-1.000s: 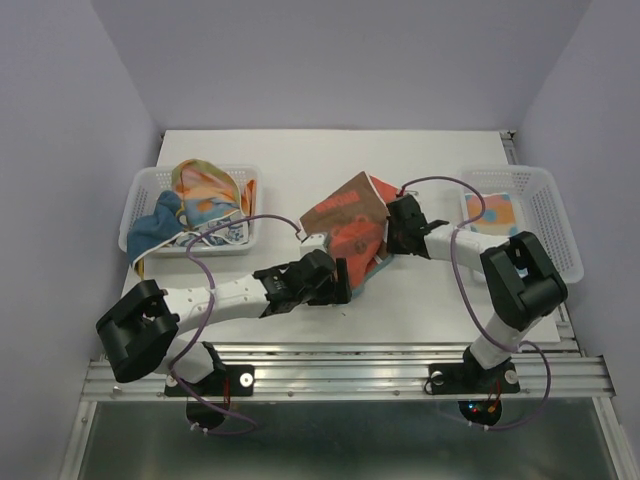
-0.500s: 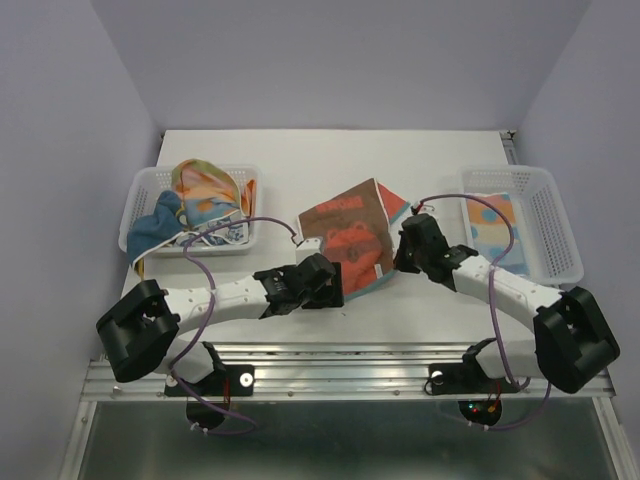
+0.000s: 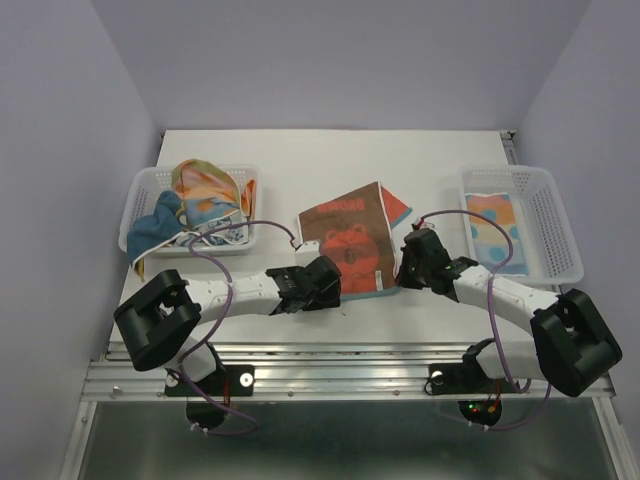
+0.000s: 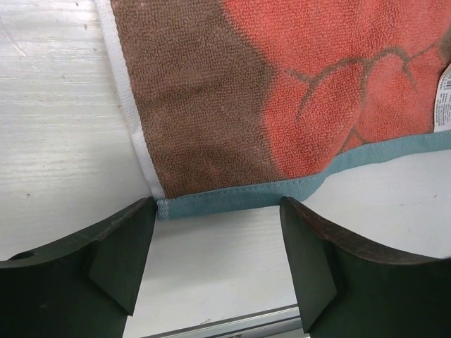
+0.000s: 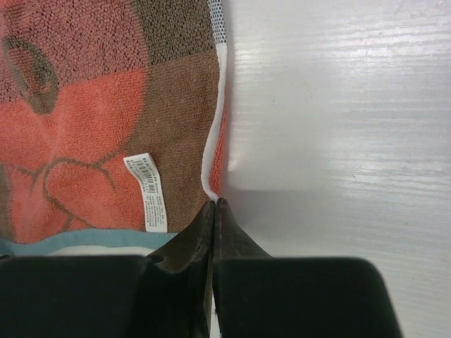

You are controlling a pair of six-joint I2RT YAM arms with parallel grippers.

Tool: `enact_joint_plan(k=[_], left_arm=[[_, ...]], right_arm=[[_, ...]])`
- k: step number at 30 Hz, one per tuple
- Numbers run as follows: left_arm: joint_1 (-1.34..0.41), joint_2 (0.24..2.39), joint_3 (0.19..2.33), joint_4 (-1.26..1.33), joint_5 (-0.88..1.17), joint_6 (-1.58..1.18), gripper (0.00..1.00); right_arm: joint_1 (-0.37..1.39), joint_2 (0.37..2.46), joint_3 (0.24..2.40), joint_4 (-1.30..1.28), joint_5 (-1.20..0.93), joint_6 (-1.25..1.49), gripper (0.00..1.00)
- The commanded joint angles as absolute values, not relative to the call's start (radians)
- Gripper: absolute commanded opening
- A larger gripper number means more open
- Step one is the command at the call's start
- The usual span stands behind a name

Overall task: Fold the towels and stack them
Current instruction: Flatten out the crumpled towel

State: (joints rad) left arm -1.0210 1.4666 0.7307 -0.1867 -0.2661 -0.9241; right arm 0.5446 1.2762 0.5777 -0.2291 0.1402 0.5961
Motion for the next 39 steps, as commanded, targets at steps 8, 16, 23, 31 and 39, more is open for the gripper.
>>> enact_joint_plan(k=[8,16,23,31,39], left_arm=[[-0.977,1.48,0.701,-0.302,-0.322,-1.037,0.81],[-0.962,1.43,0.678,-0.311,-0.337,-1.019,0.78],[-0.963,1.558,0.742,-0.373,-0.325,-1.006,0.61],[-1.006,1.604,0.75,-0.408,-0.305,-1.038,0.53],[-1.065,1.775,0.844,-0.511,-0.299,-1.054,0.23]], right_arm=[[0.549,1.241,0.561,-0.21,0.175,0.603,0.01],[0.549,1.236,0.56,-0.21,0.173,0.601,0.01],[0.549,1.224,0.555,-0.212,0.179,0.603,0.01],[0.549,1.216,0.552,-0.204,0.175,0.606,0.01],[0.549,1.181,0.543,-0.199,0.175,0.6,0.01]])
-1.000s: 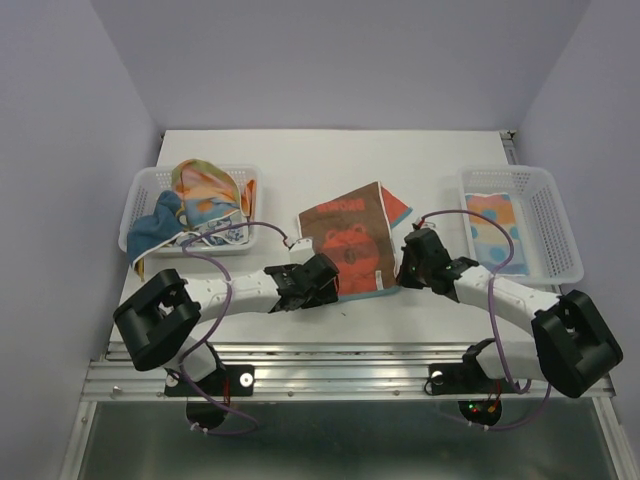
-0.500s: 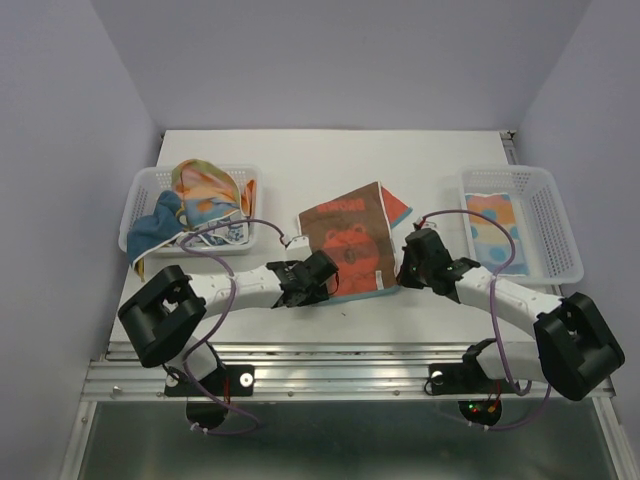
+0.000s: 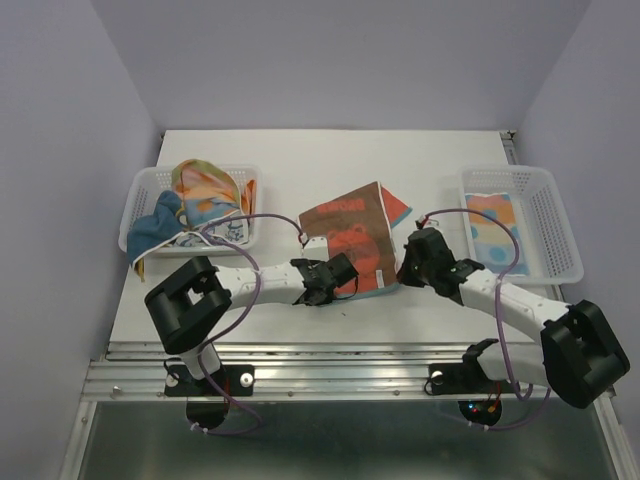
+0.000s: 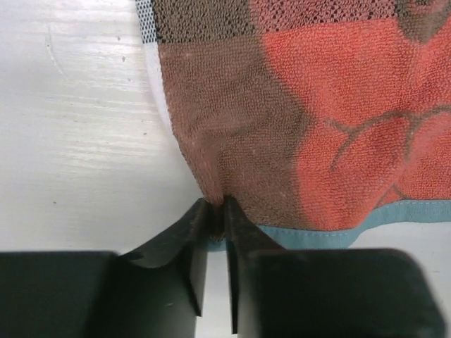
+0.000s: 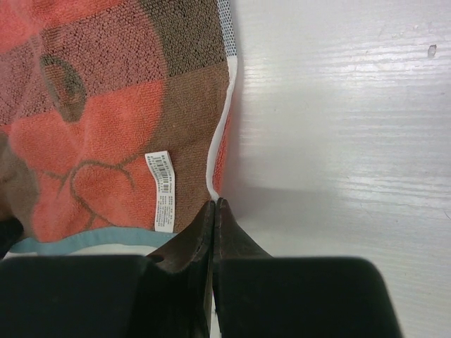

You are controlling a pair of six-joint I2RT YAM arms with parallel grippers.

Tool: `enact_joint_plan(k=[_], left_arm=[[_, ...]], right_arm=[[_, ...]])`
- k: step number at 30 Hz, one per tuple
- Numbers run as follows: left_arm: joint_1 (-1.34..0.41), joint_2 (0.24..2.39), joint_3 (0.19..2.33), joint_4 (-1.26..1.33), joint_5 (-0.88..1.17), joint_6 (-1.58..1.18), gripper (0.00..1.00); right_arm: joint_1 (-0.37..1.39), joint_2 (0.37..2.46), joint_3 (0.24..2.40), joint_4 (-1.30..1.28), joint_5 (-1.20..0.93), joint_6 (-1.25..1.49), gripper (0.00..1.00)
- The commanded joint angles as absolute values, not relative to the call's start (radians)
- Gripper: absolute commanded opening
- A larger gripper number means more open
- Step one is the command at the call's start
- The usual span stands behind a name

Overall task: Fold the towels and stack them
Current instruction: Flatten out the crumpled towel

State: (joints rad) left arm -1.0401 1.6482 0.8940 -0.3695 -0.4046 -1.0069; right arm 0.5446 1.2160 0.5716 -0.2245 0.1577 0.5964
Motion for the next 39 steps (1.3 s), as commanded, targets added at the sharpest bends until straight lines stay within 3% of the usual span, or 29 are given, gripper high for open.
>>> enact_joint_plan(k=[1,3,9,14,22,32,39], left_arm=[[-1.065,1.772,0.841,-0.511,-0.299,-1.057,0.19],[-1.065,1.753,0.833,-0.509,-0.302,-1.071,0.0],[-1.086,1.596,0.83,-0.517,-0.357,-1.074,0.0],[-1.101,1.355,0.888,-0.454,-0.419,-0.994,0.0],[-1.101,1.016,1.027,-0.253,-0.411,-0.764,0.0],[-1.1,0.867,1.33,-0.097,-0.048,-0.589,0.0],[-1.101,0.865,1.427,-0.078,0.104,-0.598,0.0]], right_arm=[[0.549,1.178,0.542,-0.199,0.175,0.6,0.01],[0.549,1.174,0.541,-0.198,0.179,0.601,0.01],[0.549,1.128,0.534,-0.16,0.124,0.566,0.01],[0.551,0.926,0.528,-0.065,-0.03,0.523,0.01],[0.551,0.661,0.727,-0.04,-0.132,0.489,0.01],[0.549,0.627,1.132,-0.087,-0.276,0.46,0.01],[0.549,0.609,1.233,-0.06,-0.376,0.499,0.01]])
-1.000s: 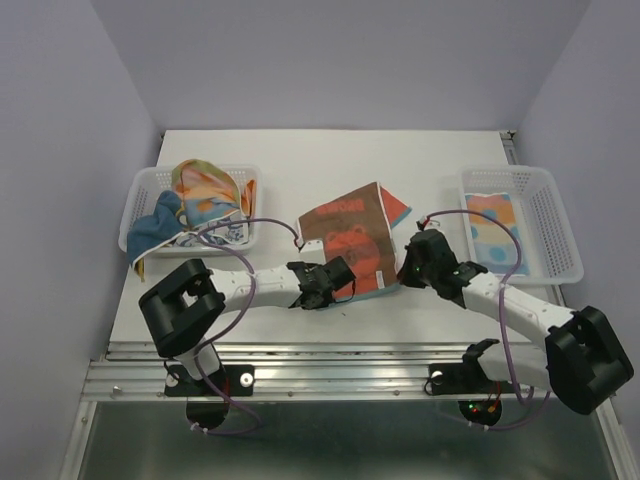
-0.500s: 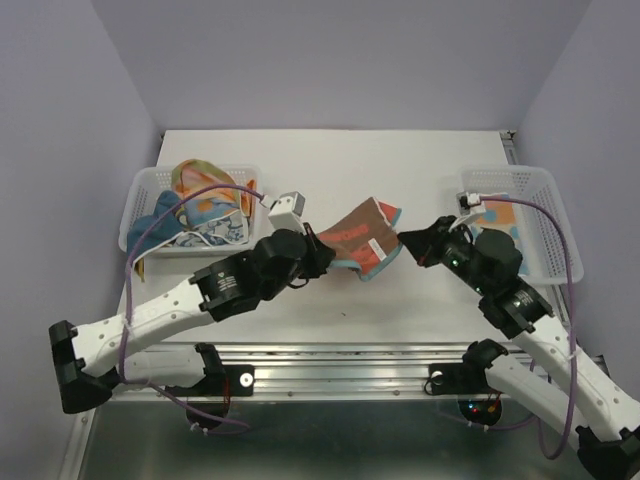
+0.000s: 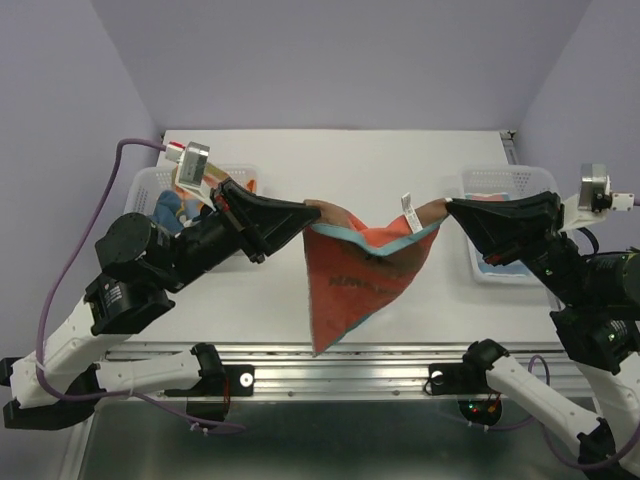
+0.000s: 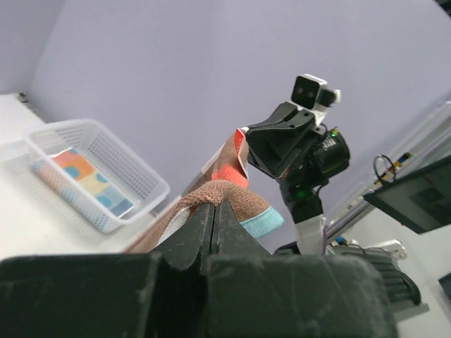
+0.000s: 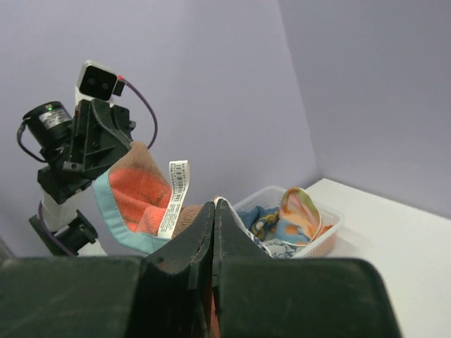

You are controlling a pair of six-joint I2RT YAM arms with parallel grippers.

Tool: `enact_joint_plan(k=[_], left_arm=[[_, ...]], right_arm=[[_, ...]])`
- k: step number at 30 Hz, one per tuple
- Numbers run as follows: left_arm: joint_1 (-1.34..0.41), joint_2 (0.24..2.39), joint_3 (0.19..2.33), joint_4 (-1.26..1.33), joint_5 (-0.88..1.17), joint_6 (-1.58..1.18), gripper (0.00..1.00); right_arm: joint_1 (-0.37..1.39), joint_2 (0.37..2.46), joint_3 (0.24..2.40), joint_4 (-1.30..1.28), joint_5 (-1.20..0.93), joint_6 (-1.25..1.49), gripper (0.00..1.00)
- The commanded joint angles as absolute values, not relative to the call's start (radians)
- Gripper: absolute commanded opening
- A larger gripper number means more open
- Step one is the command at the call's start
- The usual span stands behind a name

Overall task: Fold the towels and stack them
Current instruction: Flatten out the crumpled towel, then fold the towel

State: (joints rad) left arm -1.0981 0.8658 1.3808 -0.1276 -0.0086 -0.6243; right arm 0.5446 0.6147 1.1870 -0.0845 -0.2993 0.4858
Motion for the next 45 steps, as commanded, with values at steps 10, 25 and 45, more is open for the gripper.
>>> enact_joint_plan(k=[10,25,45], left_arm=[[-1.101,0.856,1.292,-0.09,-0.263,-0.601,0.0],[-0.525,1.231,1.057,0.213,-0.018,-0.575,0.0],[-0.308,1.717,1.238,0.23,0.298,-0.534,0.0]], right_arm=[[0.551,0.644,1.128,-0.123,-0.117,0.471,0.01],[0.543,1.119,0.98,0.1,0.494,0.335,0.01],[0.385,1.548,1.14,0.08,0.229,0.354,0.01]])
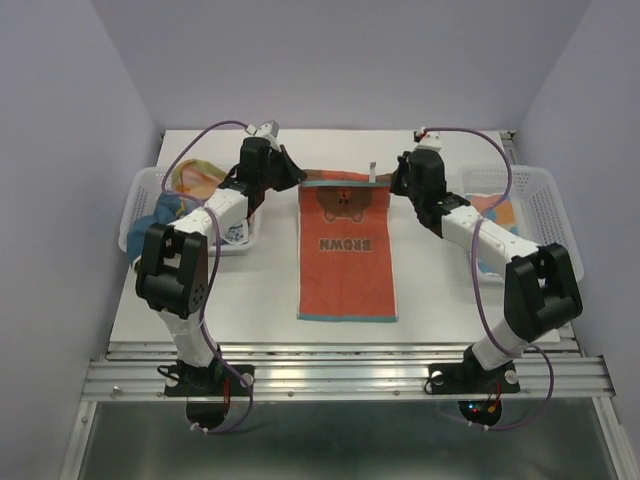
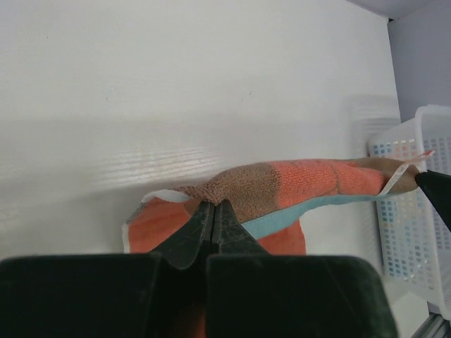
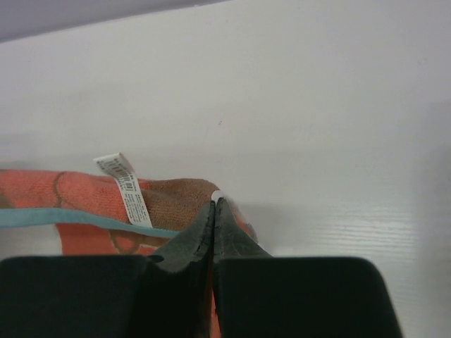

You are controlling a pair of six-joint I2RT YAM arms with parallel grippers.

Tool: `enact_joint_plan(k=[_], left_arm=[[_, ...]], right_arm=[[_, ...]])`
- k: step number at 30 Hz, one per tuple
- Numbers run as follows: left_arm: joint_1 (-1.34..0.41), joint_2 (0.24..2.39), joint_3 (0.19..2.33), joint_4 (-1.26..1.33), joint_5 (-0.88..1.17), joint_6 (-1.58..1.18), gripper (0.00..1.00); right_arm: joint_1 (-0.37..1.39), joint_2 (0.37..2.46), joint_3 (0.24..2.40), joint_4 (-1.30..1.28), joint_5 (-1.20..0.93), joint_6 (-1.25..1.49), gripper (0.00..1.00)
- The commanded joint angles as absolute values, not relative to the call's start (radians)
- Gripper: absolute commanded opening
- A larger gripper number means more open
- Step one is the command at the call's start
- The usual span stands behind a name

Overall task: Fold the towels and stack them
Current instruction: Fold the towel

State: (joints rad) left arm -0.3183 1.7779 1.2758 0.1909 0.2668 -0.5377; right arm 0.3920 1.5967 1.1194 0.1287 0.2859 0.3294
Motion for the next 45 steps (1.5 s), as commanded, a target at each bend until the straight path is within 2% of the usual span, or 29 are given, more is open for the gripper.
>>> enact_joint_plan(k=[1,15,27,39,45], left_arm=[[-0.308,1.701,1.215,0.235,0.298,-0.541,0.0],[-0.437,1.384,0.726,0.27,0.189,-0.683,0.0],[-0.534,1.195,0.574,0.14,0.15,-0.753,0.0],[-0.572,1.052,0.463,0.049,0.213,-0.79,0.0],[-0.577,1.061,0.41,0.029,0.294,-0.796,0.0]], right_arm=[[0.385,1.54,1.132,0.052,0.213,0.363,0.01],[0.42,1.227,0.754,-0.141,0.019,0.526,0.01],[0.471,0.977,0.609,-0.317,-0.09,0.591,0.01],[0.503,0.859,0.52,-0.446,-0.235,0.624,0.01],[0.509,0.859,0.462,-0.468,-0.281,0.638,0.01]])
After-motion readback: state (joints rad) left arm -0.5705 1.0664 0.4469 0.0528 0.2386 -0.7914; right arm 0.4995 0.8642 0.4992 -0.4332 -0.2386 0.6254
